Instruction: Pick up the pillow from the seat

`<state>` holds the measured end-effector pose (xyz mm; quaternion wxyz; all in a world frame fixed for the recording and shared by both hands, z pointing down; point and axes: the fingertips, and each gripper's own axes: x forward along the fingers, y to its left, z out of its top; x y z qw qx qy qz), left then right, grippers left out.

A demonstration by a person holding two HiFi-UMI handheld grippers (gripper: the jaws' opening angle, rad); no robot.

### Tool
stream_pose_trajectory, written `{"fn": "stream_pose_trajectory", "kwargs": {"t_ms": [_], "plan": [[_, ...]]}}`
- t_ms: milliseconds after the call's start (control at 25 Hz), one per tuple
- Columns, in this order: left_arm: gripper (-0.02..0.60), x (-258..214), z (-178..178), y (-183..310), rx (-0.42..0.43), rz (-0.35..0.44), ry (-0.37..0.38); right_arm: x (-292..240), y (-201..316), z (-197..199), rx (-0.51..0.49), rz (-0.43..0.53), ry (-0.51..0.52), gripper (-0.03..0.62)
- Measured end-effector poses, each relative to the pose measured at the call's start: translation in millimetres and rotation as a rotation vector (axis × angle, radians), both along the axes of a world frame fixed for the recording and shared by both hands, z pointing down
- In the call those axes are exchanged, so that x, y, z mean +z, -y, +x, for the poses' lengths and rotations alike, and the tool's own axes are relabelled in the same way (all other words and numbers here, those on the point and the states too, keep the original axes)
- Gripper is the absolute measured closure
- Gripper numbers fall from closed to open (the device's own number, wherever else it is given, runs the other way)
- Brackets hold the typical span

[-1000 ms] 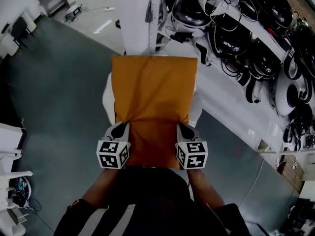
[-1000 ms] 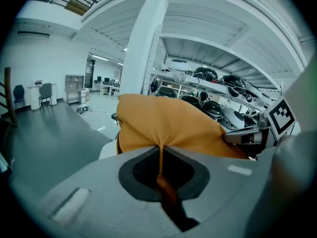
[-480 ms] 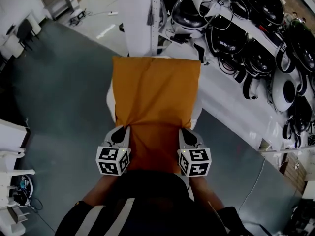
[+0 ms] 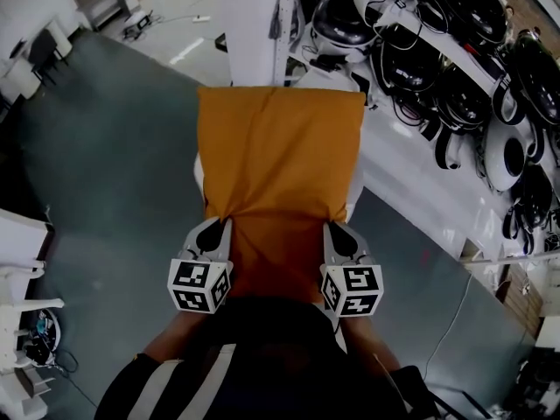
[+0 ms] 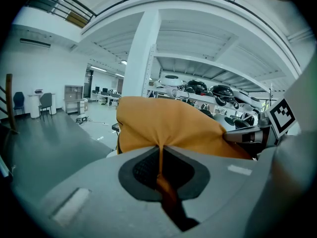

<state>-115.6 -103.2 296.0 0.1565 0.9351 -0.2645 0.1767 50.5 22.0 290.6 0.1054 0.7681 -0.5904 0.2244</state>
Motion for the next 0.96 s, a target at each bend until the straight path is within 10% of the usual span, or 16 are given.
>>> {"fn": "stream_pose_trajectory", "kwargs": {"t_ms": [960], "plan": [[0.575, 13.4, -5.6, -0.8, 0.018, -0.02, -0.009, 12.9, -4.5, -8.1, 0.032, -0.025, -0.021, 0.586]]}}
